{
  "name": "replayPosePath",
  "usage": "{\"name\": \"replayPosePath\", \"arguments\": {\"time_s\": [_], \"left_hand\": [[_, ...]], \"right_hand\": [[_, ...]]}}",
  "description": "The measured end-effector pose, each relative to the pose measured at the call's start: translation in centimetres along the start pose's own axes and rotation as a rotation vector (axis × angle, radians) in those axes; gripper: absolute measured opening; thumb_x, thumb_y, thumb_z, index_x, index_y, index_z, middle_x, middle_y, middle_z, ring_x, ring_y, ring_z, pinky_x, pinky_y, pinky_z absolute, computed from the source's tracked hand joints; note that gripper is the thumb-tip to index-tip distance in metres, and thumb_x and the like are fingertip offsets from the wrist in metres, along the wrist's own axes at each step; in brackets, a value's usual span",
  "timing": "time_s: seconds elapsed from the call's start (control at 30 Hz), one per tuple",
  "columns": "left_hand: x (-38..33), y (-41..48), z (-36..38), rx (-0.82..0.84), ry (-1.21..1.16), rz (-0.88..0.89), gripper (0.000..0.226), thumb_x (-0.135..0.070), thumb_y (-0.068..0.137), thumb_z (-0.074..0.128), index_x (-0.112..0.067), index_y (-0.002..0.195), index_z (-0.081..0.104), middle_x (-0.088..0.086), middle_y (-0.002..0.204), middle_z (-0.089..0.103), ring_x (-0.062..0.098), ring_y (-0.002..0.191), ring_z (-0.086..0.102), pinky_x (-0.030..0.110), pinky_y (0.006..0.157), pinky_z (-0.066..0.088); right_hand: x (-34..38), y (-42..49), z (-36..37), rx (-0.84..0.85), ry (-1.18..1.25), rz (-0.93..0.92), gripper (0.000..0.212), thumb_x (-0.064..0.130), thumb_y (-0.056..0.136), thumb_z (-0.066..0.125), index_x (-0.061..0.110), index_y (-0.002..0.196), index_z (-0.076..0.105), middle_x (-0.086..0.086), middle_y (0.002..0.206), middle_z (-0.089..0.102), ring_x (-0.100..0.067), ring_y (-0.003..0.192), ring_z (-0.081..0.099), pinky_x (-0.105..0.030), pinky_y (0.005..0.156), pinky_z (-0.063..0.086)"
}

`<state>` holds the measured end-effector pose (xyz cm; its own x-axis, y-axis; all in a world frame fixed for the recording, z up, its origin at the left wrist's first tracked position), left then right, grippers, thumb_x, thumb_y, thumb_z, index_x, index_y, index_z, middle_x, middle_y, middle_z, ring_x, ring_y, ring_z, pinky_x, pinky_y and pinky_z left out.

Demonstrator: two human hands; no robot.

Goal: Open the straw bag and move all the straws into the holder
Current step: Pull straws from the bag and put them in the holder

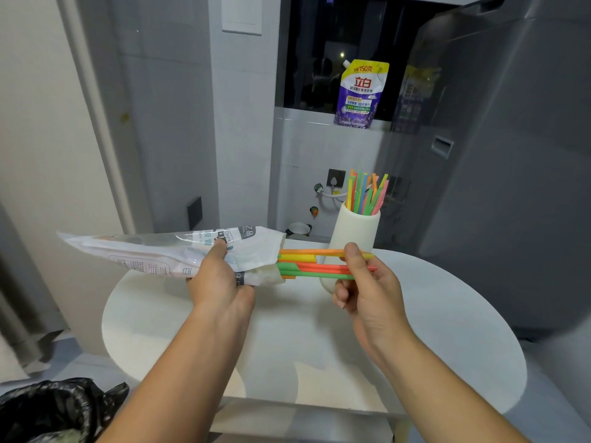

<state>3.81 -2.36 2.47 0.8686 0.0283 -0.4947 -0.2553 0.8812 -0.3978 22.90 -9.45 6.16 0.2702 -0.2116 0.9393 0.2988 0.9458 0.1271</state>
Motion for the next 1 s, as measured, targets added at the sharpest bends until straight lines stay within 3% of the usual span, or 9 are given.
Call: {"name": "replayPosePath", "arguments": {"time_s": [0.1, 0.2, 0.27, 0.37, 0.47, 0.67, 0.8, 1.0], "left_hand": [[0.0, -0.1, 0.0, 0.005, -0.011, -0.009, 0.04, -0.015, 0.102, 0.067, -0.015, 0.142, 0.063, 0.001, 0.118, 0.077, 0.01, 0.066, 0.078, 0.026, 0.047, 0.058], [0.3, 0.0, -0.1, -0.002, -0.013, -0.02, 0.042, -0.015, 0.101, 0.068, -0.017, 0.143, 0.062, 0.002, 0.124, 0.078, 0.014, 0.08, 0.078, 0.027, 0.048, 0.059], [0.8, -0.2, -0.1, 0.011, -0.006, -0.039, 0.042, -0.016, 0.101, 0.068, -0.017, 0.142, 0.062, 0.003, 0.125, 0.078, 0.016, 0.089, 0.079, 0.028, 0.049, 0.06], [1.8, -0.6, -0.1, 0.019, -0.001, -0.072, 0.041, -0.017, 0.102, 0.067, -0.016, 0.142, 0.063, 0.005, 0.125, 0.078, 0.018, 0.093, 0.078, 0.029, 0.05, 0.06], [2.3, -1.0, 0.1, 0.013, 0.006, -0.113, 0.038, -0.015, 0.104, 0.063, -0.012, 0.141, 0.063, 0.008, 0.127, 0.076, 0.019, 0.088, 0.077, 0.028, 0.047, 0.059], [2.5, -1.4, 0.6, 0.037, -0.011, -0.17, 0.038, -0.015, 0.106, 0.059, -0.008, 0.143, 0.061, 0.009, 0.131, 0.074, 0.02, 0.085, 0.075, 0.03, 0.045, 0.06], [2.0, -1.2, 0.6, 0.028, -0.014, -0.164, 0.037, -0.016, 0.106, 0.06, -0.01, 0.142, 0.062, 0.005, 0.114, 0.076, 0.017, 0.077, 0.075, 0.028, 0.044, 0.059], [1.1, -0.5, 0.4, 0.001, -0.016, -0.134, 0.037, -0.015, 0.105, 0.061, -0.011, 0.142, 0.062, 0.005, 0.129, 0.075, 0.017, 0.085, 0.075, 0.029, 0.047, 0.061]], "right_hand": [[-0.8, -0.3, 0.2, -0.037, -0.041, -0.034, 0.045, 0.055, 0.069, 0.079, 0.017, 0.089, 0.065, -0.003, 0.072, 0.06, -0.015, 0.055, 0.049, -0.028, 0.05, 0.041], [-1.9, -0.8, 1.0, -0.015, -0.144, 0.009, 0.052, 0.063, 0.078, 0.069, 0.026, 0.114, 0.067, 0.003, 0.104, 0.075, -0.015, 0.096, 0.07, -0.034, 0.079, 0.056], [-2.0, -0.8, 1.7, 0.01, -0.124, 0.046, 0.058, 0.06, 0.077, 0.056, 0.034, 0.128, 0.063, 0.005, 0.124, 0.07, -0.011, 0.115, 0.065, -0.038, 0.098, 0.054], [-1.3, -0.6, 2.2, 0.002, -0.132, 0.027, 0.052, 0.056, 0.088, 0.046, 0.035, 0.135, 0.059, 0.006, 0.138, 0.061, -0.01, 0.126, 0.058, -0.039, 0.111, 0.044], [-1.1, -0.4, 2.0, -0.048, -0.143, 0.007, 0.035, 0.042, 0.104, 0.038, 0.034, 0.123, 0.067, 0.008, 0.131, 0.066, -0.005, 0.123, 0.06, -0.038, 0.113, 0.042], [-0.9, -0.1, 1.8, -0.094, -0.007, 0.039, 0.04, 0.034, 0.107, 0.037, 0.02, 0.115, 0.074, 0.009, 0.117, 0.074, -0.003, 0.113, 0.066, -0.038, 0.11, 0.045], [0.1, 0.1, 1.6, -0.116, 0.194, 0.095, 0.041, 0.029, 0.108, 0.037, 0.009, 0.112, 0.072, -0.001, 0.116, 0.076, -0.012, 0.114, 0.068, -0.037, 0.107, 0.047], [1.1, 0.7, 1.3, -0.093, 0.391, 0.17, 0.044, 0.03, 0.109, 0.032, -0.001, 0.115, 0.062, -0.017, 0.111, 0.076, -0.03, 0.111, 0.07, -0.047, 0.106, 0.047]]}}
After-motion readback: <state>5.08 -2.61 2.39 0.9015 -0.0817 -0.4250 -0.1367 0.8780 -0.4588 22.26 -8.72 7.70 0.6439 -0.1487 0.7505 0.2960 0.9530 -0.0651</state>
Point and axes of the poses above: each hand's wrist, its own y-axis towards the middle knuckle, its own z-axis out of the palm, x = y × z, the point moved 4 cm from there along y, towards the middle knuckle
